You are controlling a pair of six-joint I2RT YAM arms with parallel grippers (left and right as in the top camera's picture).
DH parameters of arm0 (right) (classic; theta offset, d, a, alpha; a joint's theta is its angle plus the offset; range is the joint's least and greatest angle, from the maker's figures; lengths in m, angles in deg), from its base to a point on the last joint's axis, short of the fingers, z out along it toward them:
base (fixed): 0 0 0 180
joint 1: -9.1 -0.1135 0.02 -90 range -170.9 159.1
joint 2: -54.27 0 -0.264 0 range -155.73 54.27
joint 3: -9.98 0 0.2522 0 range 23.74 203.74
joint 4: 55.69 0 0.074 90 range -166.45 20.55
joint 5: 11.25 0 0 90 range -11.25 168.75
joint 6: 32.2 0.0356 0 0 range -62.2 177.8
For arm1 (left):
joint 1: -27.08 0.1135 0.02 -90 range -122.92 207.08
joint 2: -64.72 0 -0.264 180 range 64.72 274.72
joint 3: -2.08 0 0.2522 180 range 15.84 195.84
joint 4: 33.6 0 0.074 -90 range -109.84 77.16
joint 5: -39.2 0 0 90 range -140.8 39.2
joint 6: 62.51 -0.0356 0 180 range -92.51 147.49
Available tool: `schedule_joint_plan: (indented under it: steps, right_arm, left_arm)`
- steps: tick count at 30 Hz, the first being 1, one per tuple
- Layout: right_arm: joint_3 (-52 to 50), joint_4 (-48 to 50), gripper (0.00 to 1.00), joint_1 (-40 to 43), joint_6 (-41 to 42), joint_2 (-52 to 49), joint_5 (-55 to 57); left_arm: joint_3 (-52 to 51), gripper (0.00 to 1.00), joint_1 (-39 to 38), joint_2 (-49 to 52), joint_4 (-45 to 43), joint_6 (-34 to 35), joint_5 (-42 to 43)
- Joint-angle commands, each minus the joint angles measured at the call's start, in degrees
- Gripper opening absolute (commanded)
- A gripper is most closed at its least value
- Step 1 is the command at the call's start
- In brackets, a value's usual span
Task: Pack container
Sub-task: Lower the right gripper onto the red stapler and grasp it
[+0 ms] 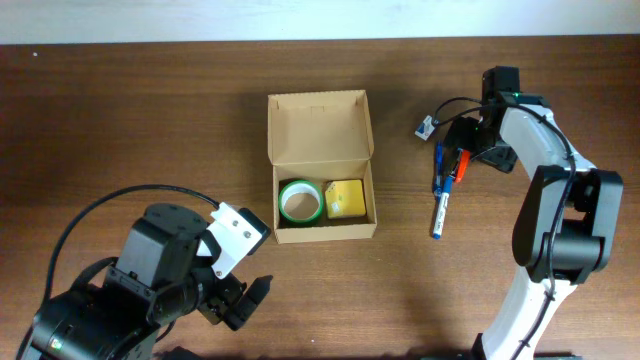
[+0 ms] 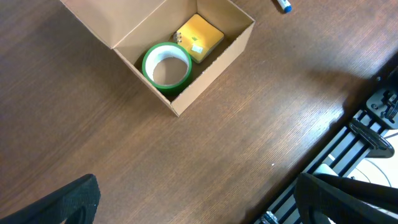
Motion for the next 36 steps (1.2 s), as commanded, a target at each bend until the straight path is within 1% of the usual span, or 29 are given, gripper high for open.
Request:
schedule_joint_plan:
  steps: [1, 8, 10, 12, 36]
  right_arm:
    - [-0.57, 0.0, 1.0, -0.09, 0.04, -1.25, -1.55]
    - [-0.57, -0.68, 0.9, -0.15, 0.02, -1.31, -1.75]
    - [-0.57, -1.09, 0.89, -0.15, 0.02, -1.31, -1.75]
    - [-0.59, -1.36, 0.86, -0.15, 0.02, -1.31, -1.75]
    - [-0.59, 1.14, 0.85, -2.03, -1.95, -1.33, -2.8]
  left_arm:
    - [0.72, 1.0, 0.2, -0.07, -0.15, -0.92, 0.81]
    - [0.72, 1.0, 0.2, -0.07, -0.15, -0.92, 0.83]
    - [0.72, 1.0, 0.2, -0.09, -0.15, -0.92, 0.83]
    - [0.72, 0.99, 0.2, -0.09, -0.15, -0.94, 0.83]
    - [0.72, 1.0, 0.2, -0.07, -0.15, -0.92, 0.83]
